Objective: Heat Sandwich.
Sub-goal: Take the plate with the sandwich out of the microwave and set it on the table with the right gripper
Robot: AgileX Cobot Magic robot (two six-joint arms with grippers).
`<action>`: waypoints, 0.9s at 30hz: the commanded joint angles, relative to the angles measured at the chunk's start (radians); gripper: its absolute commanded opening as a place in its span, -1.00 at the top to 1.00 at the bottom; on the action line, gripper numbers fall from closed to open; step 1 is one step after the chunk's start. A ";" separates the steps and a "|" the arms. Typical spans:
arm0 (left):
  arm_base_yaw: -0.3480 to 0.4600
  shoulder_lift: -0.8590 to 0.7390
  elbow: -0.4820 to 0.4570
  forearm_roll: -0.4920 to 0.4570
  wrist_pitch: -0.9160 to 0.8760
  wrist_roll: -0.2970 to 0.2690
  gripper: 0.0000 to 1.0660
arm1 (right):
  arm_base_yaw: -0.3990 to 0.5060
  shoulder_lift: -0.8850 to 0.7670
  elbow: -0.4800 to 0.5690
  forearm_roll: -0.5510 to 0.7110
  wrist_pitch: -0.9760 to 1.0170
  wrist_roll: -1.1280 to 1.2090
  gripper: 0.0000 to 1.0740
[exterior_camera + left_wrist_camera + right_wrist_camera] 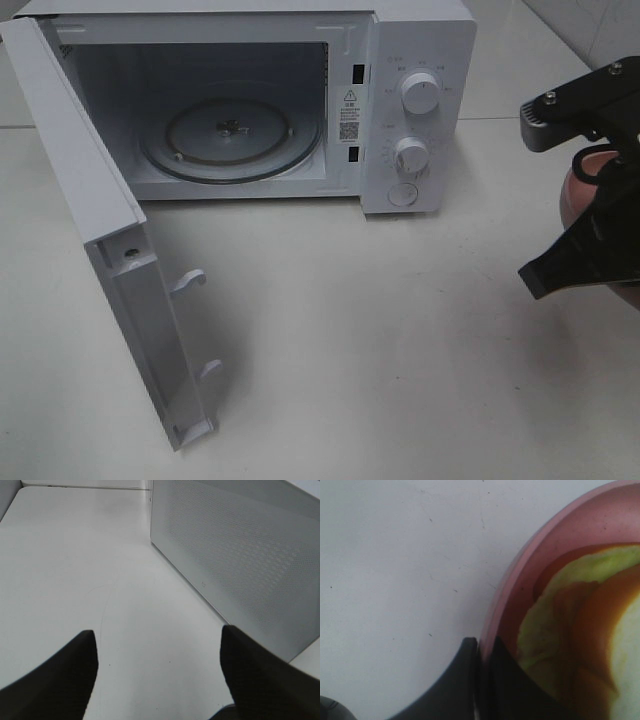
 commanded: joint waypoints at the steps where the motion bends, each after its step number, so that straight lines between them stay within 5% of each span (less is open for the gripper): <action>1: -0.004 -0.006 0.001 -0.003 -0.013 0.001 -0.24 | -0.073 -0.007 0.000 0.013 -0.049 -0.062 1.00; 14: -0.004 -0.006 0.001 -0.003 -0.013 0.001 -0.24 | -0.352 0.129 0.000 0.069 -0.167 -0.194 1.00; 27: -0.004 -0.006 0.001 -0.003 -0.013 0.001 -0.24 | -0.440 0.380 0.000 0.081 -0.363 -0.193 0.98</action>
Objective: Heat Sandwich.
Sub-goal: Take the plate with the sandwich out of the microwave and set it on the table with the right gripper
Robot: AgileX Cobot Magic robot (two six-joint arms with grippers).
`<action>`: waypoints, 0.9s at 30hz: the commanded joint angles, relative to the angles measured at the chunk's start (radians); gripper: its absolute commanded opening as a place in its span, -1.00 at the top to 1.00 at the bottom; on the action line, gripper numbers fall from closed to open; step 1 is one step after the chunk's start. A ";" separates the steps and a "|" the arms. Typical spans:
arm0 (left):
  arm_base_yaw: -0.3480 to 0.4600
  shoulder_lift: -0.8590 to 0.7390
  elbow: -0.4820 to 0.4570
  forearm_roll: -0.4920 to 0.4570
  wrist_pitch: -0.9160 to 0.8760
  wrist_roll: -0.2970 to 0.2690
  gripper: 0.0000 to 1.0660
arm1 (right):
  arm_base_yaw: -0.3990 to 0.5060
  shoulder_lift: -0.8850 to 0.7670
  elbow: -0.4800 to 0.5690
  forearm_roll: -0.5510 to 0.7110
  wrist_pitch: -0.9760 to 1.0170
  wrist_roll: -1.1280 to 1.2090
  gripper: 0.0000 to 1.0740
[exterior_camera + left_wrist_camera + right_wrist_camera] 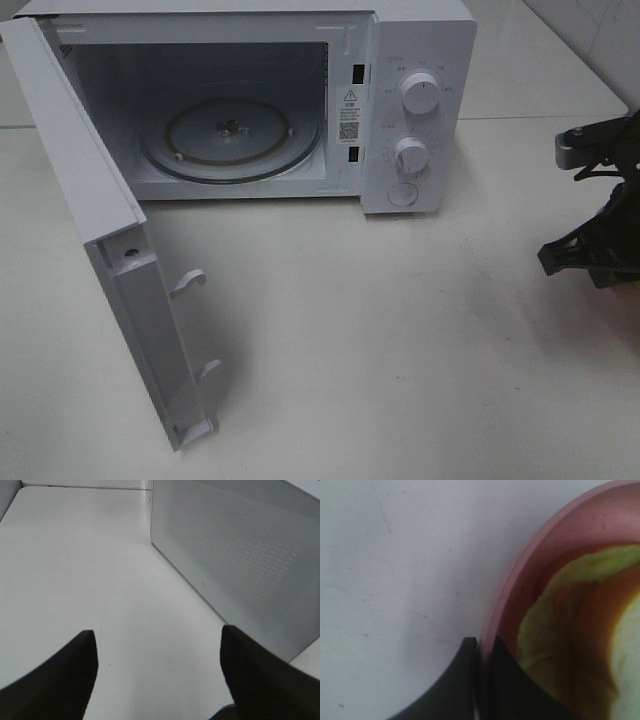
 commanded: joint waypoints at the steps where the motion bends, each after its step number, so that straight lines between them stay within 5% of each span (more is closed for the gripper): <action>1: -0.004 -0.006 0.001 -0.003 -0.013 0.001 -0.24 | -0.024 0.057 0.000 -0.012 -0.071 -0.017 0.98; 11: -0.004 -0.006 0.001 -0.003 -0.013 0.001 -0.24 | -0.037 0.172 0.000 -0.011 -0.202 0.011 0.87; 14: -0.004 -0.006 0.001 -0.003 -0.013 0.001 -0.24 | -0.037 0.182 0.000 -0.009 -0.212 0.015 0.68; 17: -0.004 -0.006 0.001 -0.003 -0.013 0.001 -0.24 | -0.037 0.182 0.000 -0.009 -0.212 0.018 0.22; 21: -0.004 -0.006 0.001 -0.003 -0.013 0.001 -0.24 | -0.037 0.177 0.000 -0.008 -0.203 0.044 -0.13; 27: -0.004 -0.006 0.001 -0.003 -0.013 0.001 -0.24 | -0.034 0.118 -0.003 0.039 -0.170 0.067 -0.26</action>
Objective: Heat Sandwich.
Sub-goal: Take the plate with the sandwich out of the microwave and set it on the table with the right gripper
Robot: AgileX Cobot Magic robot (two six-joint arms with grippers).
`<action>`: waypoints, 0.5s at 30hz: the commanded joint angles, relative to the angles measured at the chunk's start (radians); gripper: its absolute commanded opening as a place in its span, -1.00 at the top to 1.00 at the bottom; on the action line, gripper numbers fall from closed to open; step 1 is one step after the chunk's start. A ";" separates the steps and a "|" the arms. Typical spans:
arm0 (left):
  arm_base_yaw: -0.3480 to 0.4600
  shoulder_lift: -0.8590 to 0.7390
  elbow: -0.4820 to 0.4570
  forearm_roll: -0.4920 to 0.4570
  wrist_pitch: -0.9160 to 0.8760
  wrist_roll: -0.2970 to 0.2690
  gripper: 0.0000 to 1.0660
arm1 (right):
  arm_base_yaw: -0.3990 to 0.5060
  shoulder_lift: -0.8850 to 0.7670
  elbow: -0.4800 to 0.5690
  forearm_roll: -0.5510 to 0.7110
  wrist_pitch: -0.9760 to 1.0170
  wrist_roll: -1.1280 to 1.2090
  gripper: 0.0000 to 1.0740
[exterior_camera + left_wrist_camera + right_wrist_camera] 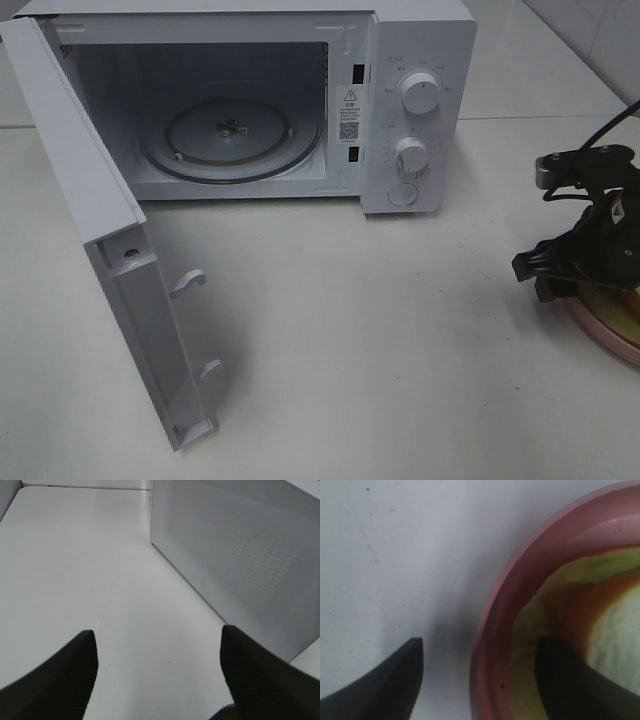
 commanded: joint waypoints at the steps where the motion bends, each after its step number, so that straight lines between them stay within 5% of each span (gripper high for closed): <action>1: -0.004 -0.006 0.001 -0.003 -0.013 0.001 -0.24 | -0.001 -0.040 -0.002 0.029 0.014 0.011 -0.26; 6: -0.004 -0.006 0.001 -0.003 -0.013 0.001 -0.24 | -0.001 -0.114 -0.061 0.124 0.130 -0.016 -0.26; 15: -0.004 -0.006 0.001 -0.003 -0.013 0.001 -0.24 | -0.001 -0.134 -0.336 0.243 0.571 -0.192 -0.26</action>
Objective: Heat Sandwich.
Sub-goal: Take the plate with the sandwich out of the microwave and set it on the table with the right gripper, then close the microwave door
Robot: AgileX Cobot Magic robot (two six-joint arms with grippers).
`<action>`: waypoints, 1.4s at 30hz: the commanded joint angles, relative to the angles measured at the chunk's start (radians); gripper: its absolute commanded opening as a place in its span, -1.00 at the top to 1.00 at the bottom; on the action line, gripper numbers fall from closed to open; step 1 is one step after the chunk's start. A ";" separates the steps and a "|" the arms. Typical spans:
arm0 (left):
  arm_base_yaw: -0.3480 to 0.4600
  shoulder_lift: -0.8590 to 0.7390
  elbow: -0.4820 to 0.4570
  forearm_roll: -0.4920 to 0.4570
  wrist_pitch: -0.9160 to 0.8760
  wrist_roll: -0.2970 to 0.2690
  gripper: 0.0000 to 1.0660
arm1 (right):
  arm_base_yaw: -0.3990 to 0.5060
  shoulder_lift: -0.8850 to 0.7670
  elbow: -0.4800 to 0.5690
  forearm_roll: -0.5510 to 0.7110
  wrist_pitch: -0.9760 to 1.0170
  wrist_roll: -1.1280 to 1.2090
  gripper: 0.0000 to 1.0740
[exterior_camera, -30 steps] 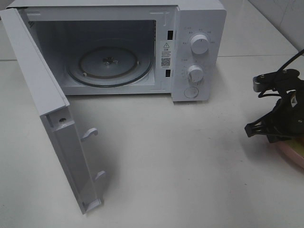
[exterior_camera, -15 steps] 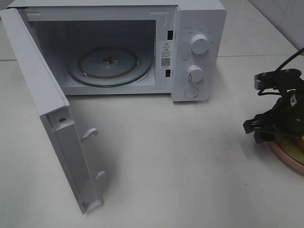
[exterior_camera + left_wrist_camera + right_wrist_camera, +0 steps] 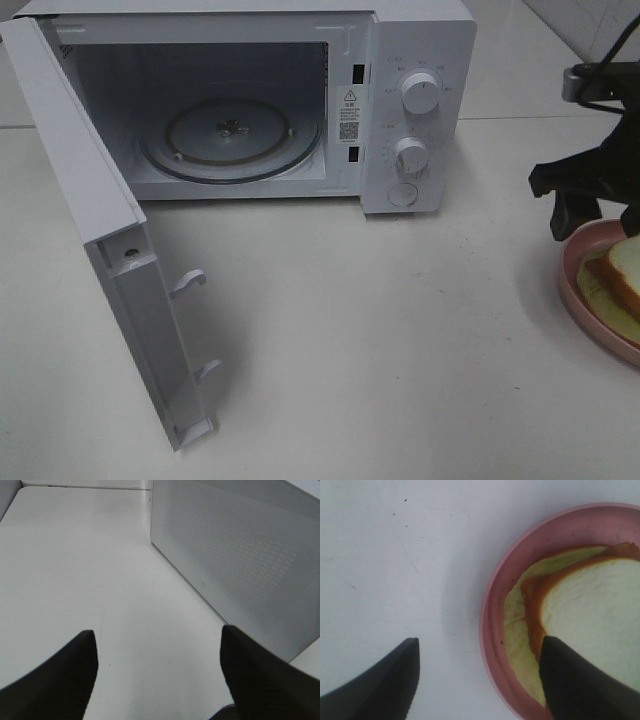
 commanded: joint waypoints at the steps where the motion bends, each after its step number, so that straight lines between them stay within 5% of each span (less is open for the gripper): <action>1: -0.004 -0.006 0.001 -0.003 -0.013 0.001 -0.24 | -0.001 -0.008 -0.088 0.022 0.159 -0.061 -0.26; 7: -0.004 -0.006 0.001 -0.003 -0.013 0.001 -0.24 | -0.001 -0.013 -0.206 0.079 0.419 -0.121 -0.26; 12: -0.004 -0.006 0.001 -0.003 -0.013 0.001 -0.24 | -0.001 -0.057 -0.208 0.131 0.502 -0.193 -0.25; 35: -0.004 -0.006 0.001 -0.003 -0.013 0.001 -0.24 | -0.001 -1.094 0.256 0.201 0.498 -0.168 -0.25; 42: -0.004 -0.006 0.001 -0.003 -0.013 0.001 -0.24 | -0.001 -1.287 0.331 0.193 0.491 -0.174 -0.25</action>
